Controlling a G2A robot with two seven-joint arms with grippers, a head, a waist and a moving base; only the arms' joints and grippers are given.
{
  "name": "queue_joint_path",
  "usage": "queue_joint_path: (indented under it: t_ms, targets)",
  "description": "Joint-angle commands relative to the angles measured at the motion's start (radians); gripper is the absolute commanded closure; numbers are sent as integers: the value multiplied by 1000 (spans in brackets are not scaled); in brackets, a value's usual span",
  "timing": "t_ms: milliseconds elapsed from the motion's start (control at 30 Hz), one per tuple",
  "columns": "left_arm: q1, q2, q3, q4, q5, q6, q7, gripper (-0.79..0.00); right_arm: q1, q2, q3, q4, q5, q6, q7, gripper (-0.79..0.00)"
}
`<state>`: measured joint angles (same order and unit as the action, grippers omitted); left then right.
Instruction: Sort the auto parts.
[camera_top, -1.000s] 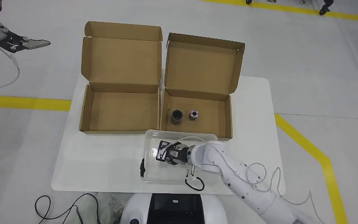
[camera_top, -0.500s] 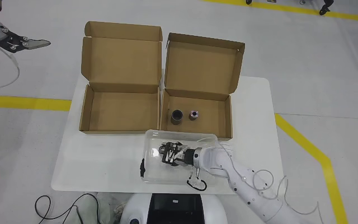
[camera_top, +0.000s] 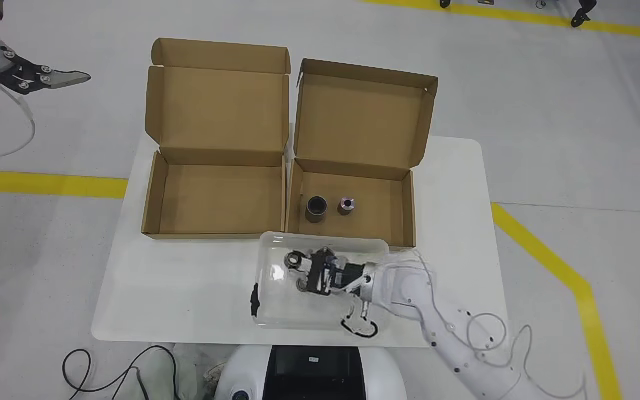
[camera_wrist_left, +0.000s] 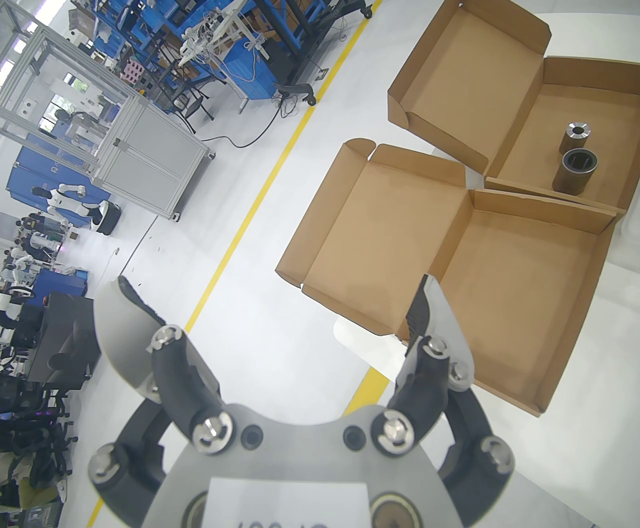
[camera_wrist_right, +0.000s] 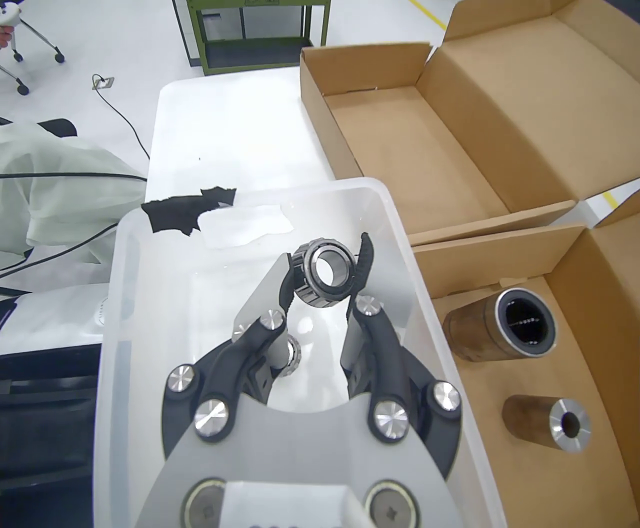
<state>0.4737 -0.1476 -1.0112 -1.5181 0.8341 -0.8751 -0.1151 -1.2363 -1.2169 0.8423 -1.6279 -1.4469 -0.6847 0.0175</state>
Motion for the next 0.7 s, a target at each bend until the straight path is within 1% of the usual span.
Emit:
queue_joint_path:
  t_ms: [0,100,667]
  targets:
    - [0,0,0,0,0,0,0,-785,1,2,8,-10,-3,-2,-20,0]
    - [0,0,0,0,0,0,0,-785,3,4,17,-22,-7,-7,-47,0]
    - [0,0,0,0,0,0,0,-785,51,1,31,-134,-4,4,-61,0]
